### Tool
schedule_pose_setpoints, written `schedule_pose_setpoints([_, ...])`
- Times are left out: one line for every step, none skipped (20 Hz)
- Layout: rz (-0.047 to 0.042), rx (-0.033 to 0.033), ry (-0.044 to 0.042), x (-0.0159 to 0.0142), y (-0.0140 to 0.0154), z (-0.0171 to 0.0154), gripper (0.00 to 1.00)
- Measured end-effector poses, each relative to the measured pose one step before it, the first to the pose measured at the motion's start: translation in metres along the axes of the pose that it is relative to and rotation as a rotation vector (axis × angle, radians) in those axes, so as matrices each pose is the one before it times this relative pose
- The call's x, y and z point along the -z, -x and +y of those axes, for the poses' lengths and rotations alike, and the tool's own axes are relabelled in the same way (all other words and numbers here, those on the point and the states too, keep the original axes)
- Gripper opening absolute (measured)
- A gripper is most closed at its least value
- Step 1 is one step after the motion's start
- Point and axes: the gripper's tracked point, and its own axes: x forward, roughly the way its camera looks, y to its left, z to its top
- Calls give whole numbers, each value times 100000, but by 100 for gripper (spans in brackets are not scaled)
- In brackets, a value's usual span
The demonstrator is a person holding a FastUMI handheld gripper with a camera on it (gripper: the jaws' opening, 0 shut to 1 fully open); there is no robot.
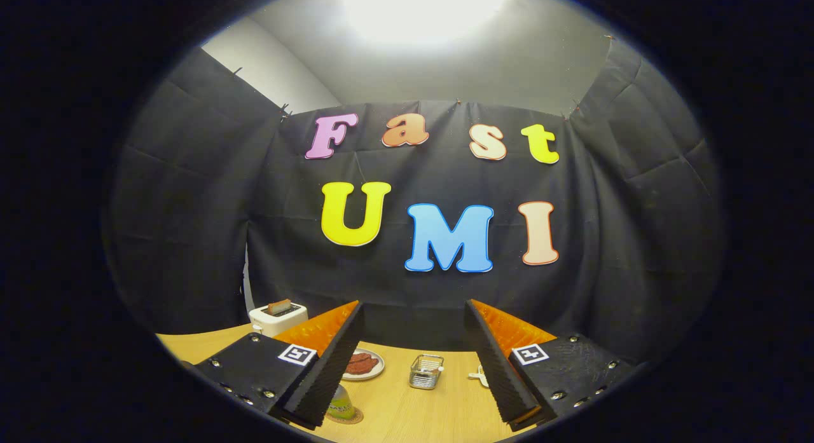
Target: Take the bottle from table, then pour the juice into the cup, finally place the bottle on the coaster
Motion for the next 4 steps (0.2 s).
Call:
schedule_pose_setpoints([254,213,-578,-381,278,-339,96])
schedule_pose_setpoints([3,574,-133,-384,183,-482,96])
schedule_pose_setpoints([-250,740,283,-317,235,-484,97])
schedule_pose_setpoints([-544,1229,552,-295,145,-578,96])
